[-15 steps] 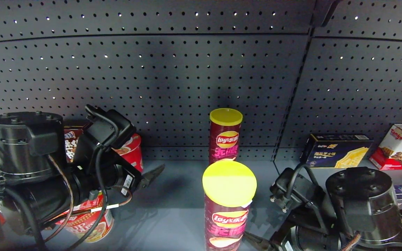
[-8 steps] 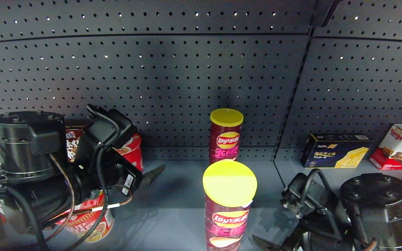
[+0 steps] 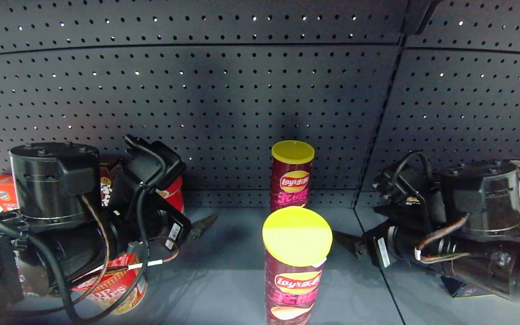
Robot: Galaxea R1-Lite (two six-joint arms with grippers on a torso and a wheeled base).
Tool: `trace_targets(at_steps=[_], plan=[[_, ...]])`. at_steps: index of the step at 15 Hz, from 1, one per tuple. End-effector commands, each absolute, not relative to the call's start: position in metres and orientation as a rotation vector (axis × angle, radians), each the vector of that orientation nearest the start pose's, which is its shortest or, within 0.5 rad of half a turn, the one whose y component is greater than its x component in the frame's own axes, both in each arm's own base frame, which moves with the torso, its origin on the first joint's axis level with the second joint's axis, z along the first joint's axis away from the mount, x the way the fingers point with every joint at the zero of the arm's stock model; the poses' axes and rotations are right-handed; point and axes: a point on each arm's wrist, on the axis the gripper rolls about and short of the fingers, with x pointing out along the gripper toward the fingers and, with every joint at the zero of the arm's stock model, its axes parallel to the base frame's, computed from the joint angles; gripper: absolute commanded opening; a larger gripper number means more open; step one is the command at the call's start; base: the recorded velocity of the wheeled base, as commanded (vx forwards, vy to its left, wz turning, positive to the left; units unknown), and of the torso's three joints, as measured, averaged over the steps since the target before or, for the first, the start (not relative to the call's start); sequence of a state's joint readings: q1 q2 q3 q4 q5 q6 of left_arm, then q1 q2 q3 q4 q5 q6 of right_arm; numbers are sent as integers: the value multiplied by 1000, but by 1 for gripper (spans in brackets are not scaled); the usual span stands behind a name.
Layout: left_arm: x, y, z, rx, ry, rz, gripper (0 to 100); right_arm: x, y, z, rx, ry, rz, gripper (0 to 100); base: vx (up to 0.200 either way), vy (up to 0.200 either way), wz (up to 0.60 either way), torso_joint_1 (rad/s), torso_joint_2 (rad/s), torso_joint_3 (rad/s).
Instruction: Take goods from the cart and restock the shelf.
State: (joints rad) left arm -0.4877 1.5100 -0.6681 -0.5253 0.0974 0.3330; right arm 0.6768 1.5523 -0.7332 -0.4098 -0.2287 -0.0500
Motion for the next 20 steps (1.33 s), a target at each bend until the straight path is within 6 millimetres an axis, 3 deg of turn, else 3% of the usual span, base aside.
trace_targets(at_steps=[1,3,8,20], plan=[[224,-116,187,418,239,-435,100,238,168,176,-240,377,397,100,0,0,0,0,0,0],[224,-116,187,418,241,-432,100,256,172,173,-237,370,371,100,0,0,0,0,0,0],[225,-115,186,417,245,-429,100,278,179,168,-235,372,341,100,0,0,0,0,0,0],[224,-114,182,421,260,-431,100,297,196,165,-224,348,362,100,0,0,0,0,0,0]])
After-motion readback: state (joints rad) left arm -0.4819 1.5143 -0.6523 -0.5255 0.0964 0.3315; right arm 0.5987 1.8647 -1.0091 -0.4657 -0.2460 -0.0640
